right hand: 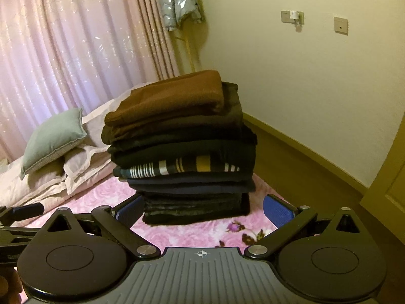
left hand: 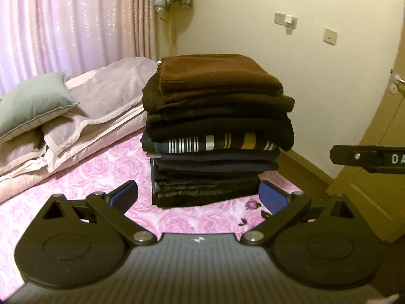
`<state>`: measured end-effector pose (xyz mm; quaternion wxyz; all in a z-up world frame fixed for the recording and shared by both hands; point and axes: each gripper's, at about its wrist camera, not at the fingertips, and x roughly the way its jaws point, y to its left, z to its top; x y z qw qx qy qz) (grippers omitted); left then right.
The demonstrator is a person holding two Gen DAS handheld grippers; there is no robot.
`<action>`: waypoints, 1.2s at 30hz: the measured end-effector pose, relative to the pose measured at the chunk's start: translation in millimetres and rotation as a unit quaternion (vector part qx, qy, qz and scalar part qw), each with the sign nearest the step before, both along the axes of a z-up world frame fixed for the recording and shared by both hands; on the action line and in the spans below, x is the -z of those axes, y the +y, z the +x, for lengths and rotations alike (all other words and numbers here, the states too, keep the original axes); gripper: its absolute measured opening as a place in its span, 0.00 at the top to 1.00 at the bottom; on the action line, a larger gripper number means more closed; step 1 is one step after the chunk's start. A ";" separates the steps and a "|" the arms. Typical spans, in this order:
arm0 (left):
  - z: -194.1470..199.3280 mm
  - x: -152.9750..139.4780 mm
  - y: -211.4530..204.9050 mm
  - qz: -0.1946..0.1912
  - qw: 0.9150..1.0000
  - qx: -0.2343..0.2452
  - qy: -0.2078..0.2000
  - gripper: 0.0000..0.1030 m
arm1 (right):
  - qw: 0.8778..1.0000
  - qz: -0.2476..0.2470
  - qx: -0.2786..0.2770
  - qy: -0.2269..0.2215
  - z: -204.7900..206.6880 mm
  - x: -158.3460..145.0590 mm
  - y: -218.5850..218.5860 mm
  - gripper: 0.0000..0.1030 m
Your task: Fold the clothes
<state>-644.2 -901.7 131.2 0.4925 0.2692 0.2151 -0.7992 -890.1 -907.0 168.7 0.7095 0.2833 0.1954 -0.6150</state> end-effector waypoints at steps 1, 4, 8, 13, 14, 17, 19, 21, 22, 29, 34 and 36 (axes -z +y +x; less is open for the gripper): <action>-2.5 -0.2 -0.9 -0.001 1.000 -0.004 0.000 0.03 | 1.000 -0.004 -0.003 0.001 -1.4 -0.6 -2.1 0.00; -10.0 -0.8 -3.7 -0.003 1.000 -0.017 0.001 0.03 | 1.000 0.001 -0.007 -0.003 -5.6 1.6 -8.0 0.00; -14.4 0.2 -6.3 -0.001 1.000 -0.027 -0.003 0.03 | 1.000 0.009 -0.009 -0.009 -7.9 6.0 -11.5 0.00; -11.3 4.3 -7.3 0.010 1.000 -0.026 -0.004 0.02 | 1.000 0.016 -0.007 -0.014 -2.0 11.1 -8.4 0.00; -10.2 5.5 -7.3 0.012 1.000 -0.027 -0.005 0.02 | 1.000 0.017 -0.007 -0.015 -0.8 12.1 -7.7 0.00; -7.2 8.8 -6.6 0.014 1.000 -0.025 -0.012 0.02 | 1.000 0.021 -0.005 -0.018 3.1 15.2 -5.6 0.00; -5.3 10.2 -6.8 0.017 1.000 -0.022 -0.014 0.02 | 1.000 0.024 -0.004 -0.020 5.7 17.3 -4.2 0.00; -3.8 11.5 -7.1 0.022 1.000 -0.016 -0.015 0.02 | 0.999 0.027 -0.003 -0.021 8.2 19.4 -2.8 0.00; -3.4 11.6 -7.2 0.023 1.000 -0.014 -0.016 0.02 | 0.999 0.028 -0.002 -0.022 9.5 20.3 -1.8 0.00; 0.1 11.9 -7.1 0.023 1.000 -0.001 -0.017 0.02 | 0.999 0.025 0.004 -0.020 19.4 22.0 6.2 0.00; 2.4 11.1 -7.7 0.018 1.000 0.000 -0.016 0.02 | 1.000 0.026 0.004 -0.013 25.6 22.2 7.9 0.00; 4.4 11.6 -7.9 0.018 1.000 -0.003 -0.016 0.02 | 1.000 0.027 0.003 -0.009 29.0 22.6 8.0 0.00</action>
